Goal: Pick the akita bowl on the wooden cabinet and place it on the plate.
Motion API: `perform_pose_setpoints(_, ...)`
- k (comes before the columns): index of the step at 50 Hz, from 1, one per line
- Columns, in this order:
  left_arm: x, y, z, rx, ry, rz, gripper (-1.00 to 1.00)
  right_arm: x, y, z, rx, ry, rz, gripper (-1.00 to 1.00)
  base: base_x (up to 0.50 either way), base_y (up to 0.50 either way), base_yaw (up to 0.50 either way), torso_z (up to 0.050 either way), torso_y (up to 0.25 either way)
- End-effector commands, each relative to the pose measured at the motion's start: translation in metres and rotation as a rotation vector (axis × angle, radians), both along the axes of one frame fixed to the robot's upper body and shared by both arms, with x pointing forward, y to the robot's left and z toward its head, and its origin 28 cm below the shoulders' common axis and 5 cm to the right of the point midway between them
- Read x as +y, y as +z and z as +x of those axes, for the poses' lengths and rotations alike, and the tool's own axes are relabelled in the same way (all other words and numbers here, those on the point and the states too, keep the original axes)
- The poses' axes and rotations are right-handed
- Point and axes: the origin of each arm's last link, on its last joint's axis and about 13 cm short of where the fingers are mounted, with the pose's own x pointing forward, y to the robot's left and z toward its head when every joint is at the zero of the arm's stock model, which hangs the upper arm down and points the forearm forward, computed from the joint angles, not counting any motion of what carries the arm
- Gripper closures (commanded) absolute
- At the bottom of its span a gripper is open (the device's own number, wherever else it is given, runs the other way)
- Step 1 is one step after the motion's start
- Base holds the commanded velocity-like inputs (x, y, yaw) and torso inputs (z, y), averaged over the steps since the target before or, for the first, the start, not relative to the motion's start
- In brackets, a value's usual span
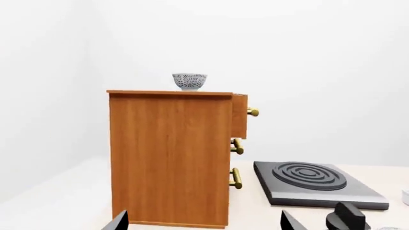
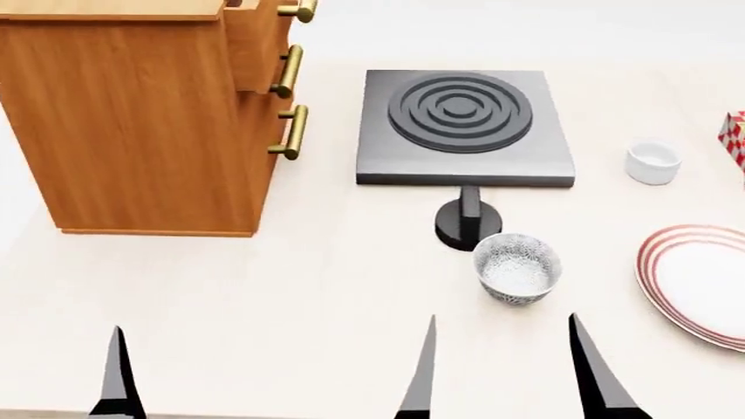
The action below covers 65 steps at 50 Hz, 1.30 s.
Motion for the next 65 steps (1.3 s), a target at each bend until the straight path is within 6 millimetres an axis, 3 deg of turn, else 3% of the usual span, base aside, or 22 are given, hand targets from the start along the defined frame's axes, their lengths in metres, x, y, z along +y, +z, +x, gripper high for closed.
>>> perform_pose_setpoints(1,0.0,-0.001,0.0,0.002,-0.001,-0.003,-1.0,0.0,0.001,0.0,-0.003,-0.002,0.002,-1.0,0.0,0.24,0.0,0.0,0.0)
perform_pose_setpoints(24,0.0,-0.001,0.0,0.005,-0.006,-0.003,-1.0,0.0,0.001,0.001,0.011,-0.003,0.015,-1.0,0.0,0.02,0.0,0.0,0.0)
perform_pose_setpoints(32,0.0,0.005,0.001,0.005,0.033,0.017,-1.0,-0.001,0.011,-0.003,-0.021,-0.017,0.014,-1.0,0.0,0.0,0.0,0.0,0.0)
perform_pose_setpoints(34,-0.003,0.096,0.013,-0.291,0.02,-0.001,-1.0,0.0,0.045,-0.021,-0.143,-0.023,-0.004,-1.0,0.0,0.0,0.0,0.0,0.0)
perform_pose_setpoints(35,-0.009,0.106,0.006,-0.273,-0.03,0.08,-1.0,0.0,0.047,-0.021,-0.148,-0.022,-0.003,-1.0,0.0,0.0,0.0,0.0,0.0)
perform_pose_setpoints(36,-0.006,0.099,0.007,-0.143,0.002,0.104,-1.0,0.001,0.047,-0.022,-0.15,-0.022,-0.002,-1.0,0.0,0.0,0.0,0.0,0.0)
perform_pose_setpoints(37,-0.006,0.1,0.008,-0.127,0.0,0.106,-1.0,0.001,0.048,-0.021,-0.152,-0.021,-0.003,-1.0,0.0,0.0,0.0,0.0,0.0)
perform_pose_setpoints(45,-0.005,0.11,0.013,-0.119,0.017,0.123,-1.0,0.0,0.051,-0.023,-0.165,-0.02,0.001,-1.0,0.0,0.0,0.0,0.0,0.0)
perform_pose_setpoints(56,-0.004,0.142,0.028,-0.168,0.006,0.153,-1.0,-0.001,0.053,-0.024,-0.173,-0.02,0.001,-1.0,0.0,0.0,0.0,0.0,0.0)
perform_pose_setpoints(65,-0.005,0.17,0.028,-0.234,0.008,0.193,-1.0,0.0,0.054,-0.026,-0.184,-0.005,0.001,-1.0,0.0,0.0,0.0,0.0,0.0)
